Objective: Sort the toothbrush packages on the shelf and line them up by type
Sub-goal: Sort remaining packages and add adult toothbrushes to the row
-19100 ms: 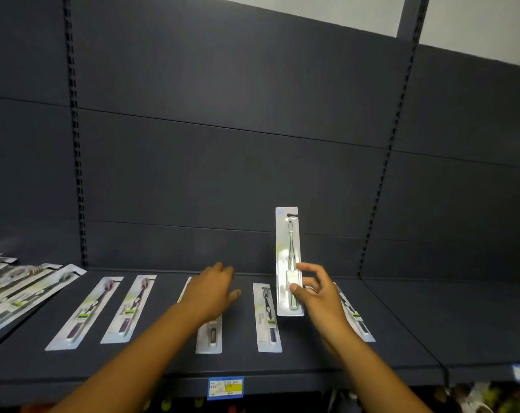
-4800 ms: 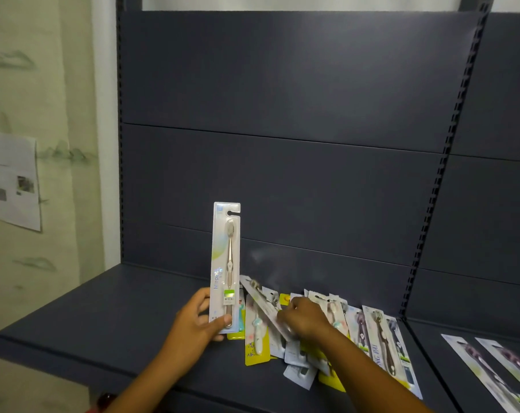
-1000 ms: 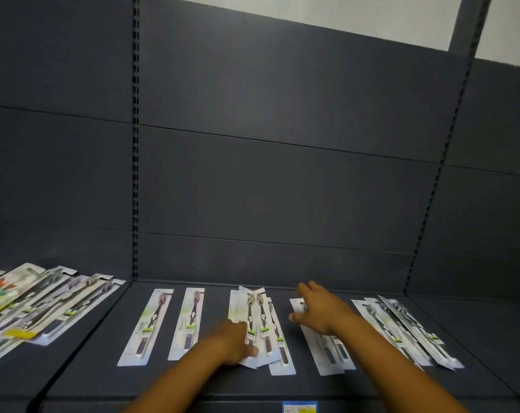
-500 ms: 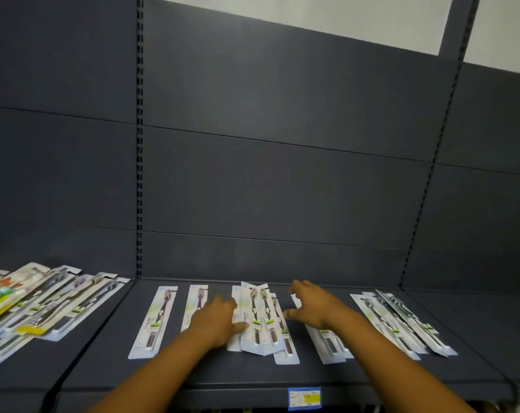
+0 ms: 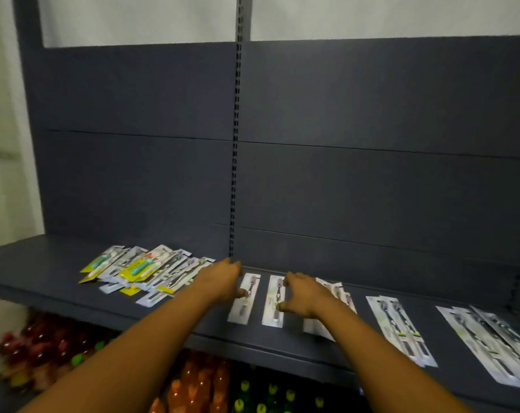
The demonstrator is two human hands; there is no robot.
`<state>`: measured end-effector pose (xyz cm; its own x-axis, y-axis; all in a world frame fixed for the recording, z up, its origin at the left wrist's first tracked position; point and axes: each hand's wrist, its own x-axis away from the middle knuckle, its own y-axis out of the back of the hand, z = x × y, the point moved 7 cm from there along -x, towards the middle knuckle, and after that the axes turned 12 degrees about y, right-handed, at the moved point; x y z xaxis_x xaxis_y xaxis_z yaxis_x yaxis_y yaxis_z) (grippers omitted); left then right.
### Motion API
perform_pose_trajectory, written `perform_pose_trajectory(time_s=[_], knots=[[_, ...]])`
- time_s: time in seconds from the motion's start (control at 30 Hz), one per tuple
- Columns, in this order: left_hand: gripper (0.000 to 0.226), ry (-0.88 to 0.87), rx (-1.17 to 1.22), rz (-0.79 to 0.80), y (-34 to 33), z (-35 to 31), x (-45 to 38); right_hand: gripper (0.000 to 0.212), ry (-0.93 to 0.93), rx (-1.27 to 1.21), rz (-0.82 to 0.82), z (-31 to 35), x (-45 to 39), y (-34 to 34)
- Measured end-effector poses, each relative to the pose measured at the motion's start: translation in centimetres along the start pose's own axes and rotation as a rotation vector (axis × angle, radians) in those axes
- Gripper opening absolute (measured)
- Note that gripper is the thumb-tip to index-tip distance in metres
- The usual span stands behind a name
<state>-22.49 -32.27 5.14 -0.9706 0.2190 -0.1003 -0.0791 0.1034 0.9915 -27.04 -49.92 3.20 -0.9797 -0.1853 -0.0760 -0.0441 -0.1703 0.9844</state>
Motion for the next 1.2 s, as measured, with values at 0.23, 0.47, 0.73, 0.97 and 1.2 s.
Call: perform_pose_trajectory(time_s=[0.23, 0.47, 0.73, 0.97, 1.2], knots=[[0.054, 0.151, -0.036, -0.054, 2.2, 13.3, 2.3, 0.066, 0.14, 0.036, 0.026, 10.0, -5.3, -0.8], [0.053, 0.267, -0.022, -0.033, 2.5, 27.0, 2.8, 0.069, 0.19, 0.051, 0.046, 19.7, -11.7, -2.4], [0.051, 0.308, 0.0, 0.036, 1.1, 39.8, -0.3, 0.066, 0.154, 0.029, 0.03, 27.5, -18.9, -5.7], [0.049, 0.241, 0.059, 0.047, -0.4, 42.2, -5.2, 0.064, 0.1, 0.018, 0.045, 28.9, -23.7, -8.1], [0.045, 0.241, 0.146, 0.097, -4.1, 42.4, -11.5, 0.065, 0.064, 0.007, 0.037, 26.9, -29.3, -9.1]])
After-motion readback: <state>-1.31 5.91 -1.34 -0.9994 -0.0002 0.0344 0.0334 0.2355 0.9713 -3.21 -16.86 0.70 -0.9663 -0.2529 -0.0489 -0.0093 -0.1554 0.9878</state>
